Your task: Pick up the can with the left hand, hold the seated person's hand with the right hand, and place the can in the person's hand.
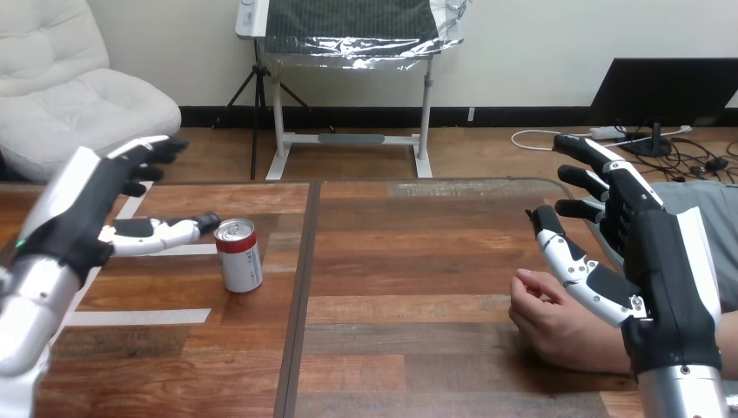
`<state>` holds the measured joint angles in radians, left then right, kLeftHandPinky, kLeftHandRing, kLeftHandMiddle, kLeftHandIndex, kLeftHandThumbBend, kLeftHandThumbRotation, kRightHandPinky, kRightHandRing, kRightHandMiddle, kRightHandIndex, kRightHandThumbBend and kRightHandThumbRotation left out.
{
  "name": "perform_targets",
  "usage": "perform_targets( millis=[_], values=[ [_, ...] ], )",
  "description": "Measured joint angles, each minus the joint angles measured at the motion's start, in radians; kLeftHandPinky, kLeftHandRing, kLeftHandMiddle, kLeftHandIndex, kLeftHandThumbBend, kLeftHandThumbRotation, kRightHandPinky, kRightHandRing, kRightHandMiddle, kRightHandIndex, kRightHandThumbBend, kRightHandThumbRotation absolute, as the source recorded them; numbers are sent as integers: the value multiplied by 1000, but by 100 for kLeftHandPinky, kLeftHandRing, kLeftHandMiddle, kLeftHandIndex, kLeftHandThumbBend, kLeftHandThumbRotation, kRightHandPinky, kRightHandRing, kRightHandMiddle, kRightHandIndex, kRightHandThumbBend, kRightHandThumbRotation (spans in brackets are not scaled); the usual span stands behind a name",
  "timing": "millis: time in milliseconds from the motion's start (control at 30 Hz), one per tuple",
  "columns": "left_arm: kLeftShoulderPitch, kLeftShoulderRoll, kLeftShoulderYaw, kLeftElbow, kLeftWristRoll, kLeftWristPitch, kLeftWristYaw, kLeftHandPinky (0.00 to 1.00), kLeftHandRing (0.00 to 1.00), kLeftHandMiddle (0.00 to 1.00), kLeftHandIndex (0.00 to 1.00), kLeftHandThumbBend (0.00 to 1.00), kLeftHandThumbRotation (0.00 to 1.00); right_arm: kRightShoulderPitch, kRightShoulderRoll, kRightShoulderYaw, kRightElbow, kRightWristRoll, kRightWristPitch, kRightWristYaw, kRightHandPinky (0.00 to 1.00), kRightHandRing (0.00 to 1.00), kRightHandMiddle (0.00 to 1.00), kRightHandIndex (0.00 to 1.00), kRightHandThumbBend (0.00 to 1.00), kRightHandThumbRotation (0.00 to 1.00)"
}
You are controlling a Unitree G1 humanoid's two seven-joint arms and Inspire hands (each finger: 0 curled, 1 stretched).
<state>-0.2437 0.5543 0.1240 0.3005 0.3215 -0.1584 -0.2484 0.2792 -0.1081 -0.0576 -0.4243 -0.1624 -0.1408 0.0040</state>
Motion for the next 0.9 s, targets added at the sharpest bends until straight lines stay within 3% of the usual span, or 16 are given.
perform_targets(
  millis=[200, 900],
  values=[
    [-52, -1, -42, 59, 7, 16, -23, 80, 85, 87, 85, 82, 32, 0, -9, 0, 0, -1, 3, 0, 73, 85, 89, 81, 37, 0],
    [-209, -4, -164, 211, 68, 26, -14, 82, 88, 89, 85, 81, 33, 0, -18, -1, 0, -2, 15, 2, 74, 85, 88, 81, 39, 0]
  ],
)
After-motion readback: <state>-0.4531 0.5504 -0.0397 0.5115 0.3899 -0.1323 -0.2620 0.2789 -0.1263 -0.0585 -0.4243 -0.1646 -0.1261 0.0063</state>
